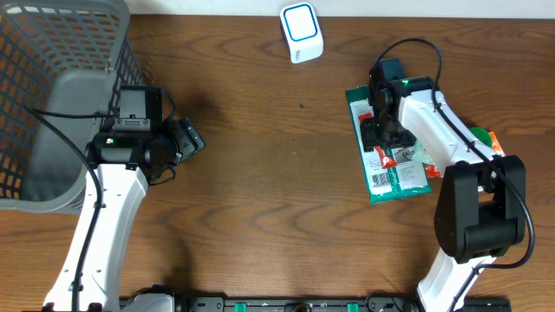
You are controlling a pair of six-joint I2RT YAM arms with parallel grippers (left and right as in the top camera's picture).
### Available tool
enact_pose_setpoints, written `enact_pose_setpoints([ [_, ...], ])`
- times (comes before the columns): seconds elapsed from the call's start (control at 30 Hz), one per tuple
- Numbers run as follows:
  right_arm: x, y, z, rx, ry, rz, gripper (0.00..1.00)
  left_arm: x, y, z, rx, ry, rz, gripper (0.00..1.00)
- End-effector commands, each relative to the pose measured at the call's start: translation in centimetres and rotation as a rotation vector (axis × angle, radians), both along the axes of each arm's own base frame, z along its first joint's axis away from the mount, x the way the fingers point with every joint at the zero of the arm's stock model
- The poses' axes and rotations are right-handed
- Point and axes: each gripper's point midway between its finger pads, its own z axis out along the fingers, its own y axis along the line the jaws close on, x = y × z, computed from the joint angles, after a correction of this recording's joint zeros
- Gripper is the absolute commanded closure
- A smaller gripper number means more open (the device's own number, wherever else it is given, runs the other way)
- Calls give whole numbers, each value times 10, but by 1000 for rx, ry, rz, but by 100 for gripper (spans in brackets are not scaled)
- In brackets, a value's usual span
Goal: Scan the item barcode
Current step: 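Carry the red stick right and lower it onto the gloves bag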
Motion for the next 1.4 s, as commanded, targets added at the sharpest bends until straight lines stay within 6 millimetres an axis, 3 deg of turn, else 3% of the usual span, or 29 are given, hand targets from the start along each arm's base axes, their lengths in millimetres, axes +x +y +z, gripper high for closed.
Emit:
enact_pose_setpoints([
  [0.0,3,-2,20,-4,-22,-12,36,-1,2,-3,5,10,0,15],
  [0.07,6,-1,42,4,-49,-12,34,-1,2,-3,5,10,0,15],
  [0.13,9,0,62,17,-93,-12,22,-1,2,-3,5,10,-1,15],
  [0.17,9,0,68,20,-110,-11,16,-1,2,-3,5,10,-1,15],
  [0.2,9,0,72,21,-119,-12,1,-1,2,-3,5,10,-1,15],
  [1.17,6,0,78,24,-127,-10,1,-1,2,-3,5,10,0,15],
  [1.27,5,2,97,35,-179,-5,1,-1,2,-3,5,10,0,15],
  [1.37,0,4,135,57,-284,3,1,-1,2,-3,5,10,0,15],
])
